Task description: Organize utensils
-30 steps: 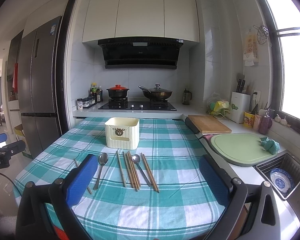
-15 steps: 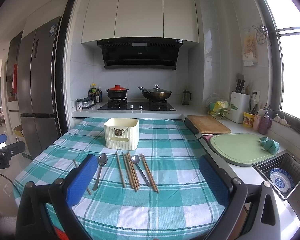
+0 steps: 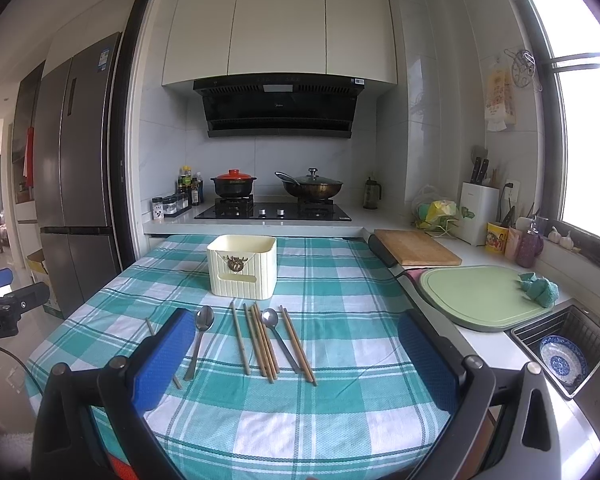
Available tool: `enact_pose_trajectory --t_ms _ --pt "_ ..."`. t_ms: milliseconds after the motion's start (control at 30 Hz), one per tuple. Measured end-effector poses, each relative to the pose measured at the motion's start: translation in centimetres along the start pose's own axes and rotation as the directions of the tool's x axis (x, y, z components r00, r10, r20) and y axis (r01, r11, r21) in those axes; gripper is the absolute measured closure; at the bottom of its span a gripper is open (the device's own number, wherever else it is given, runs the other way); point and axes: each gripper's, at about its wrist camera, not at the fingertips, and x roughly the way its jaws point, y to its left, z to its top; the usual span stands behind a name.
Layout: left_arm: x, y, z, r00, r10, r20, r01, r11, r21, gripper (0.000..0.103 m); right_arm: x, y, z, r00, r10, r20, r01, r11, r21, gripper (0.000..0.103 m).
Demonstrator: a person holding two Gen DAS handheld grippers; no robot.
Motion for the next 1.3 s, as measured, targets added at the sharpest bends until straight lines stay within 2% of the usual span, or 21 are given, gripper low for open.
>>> enact_pose_trajectory --t_ms 700,900,1100,1200,1300 --pt "0.6 -0.1 -0.3 1.000 0.002 -0.015 -0.002 1.000 -0.003 0.000 0.2 -0.5 -0.2 1.000 0.003 -0.003 -0.003 1.000 0.010 0.000" --pt "2.7 0.3 -0.8 0.996 -0.004 -0.090 0.001 0.999 -0.033 0.000 0.5 -0.8 -0.3 1.000 0.013 -0.002 -0.013 1.000 0.014 0.000" --pt "6.5 0.8 -0.9 0.984 0.012 -0.178 -0.022 0.998 -0.053 0.000 2.3 -1.1 -1.0 0.999 0.019 -0.040 -0.018 0.999 0.027 0.000" --pt "9.8 1.2 -1.3 0.968 0.007 -0.251 -0.031 0.995 -0.092 0.000 3.2 -1.4 -1.5 0.998 0.029 -0.062 -0.026 0.999 0.037 0.000" --pt "14.0 1.8 -2.4 0.940 -0.001 -0.342 -0.054 0.987 -0.149 0.000 4.2 -1.8 -2.0 0.996 0.036 -0.076 -0.033 0.998 0.045 0.000"
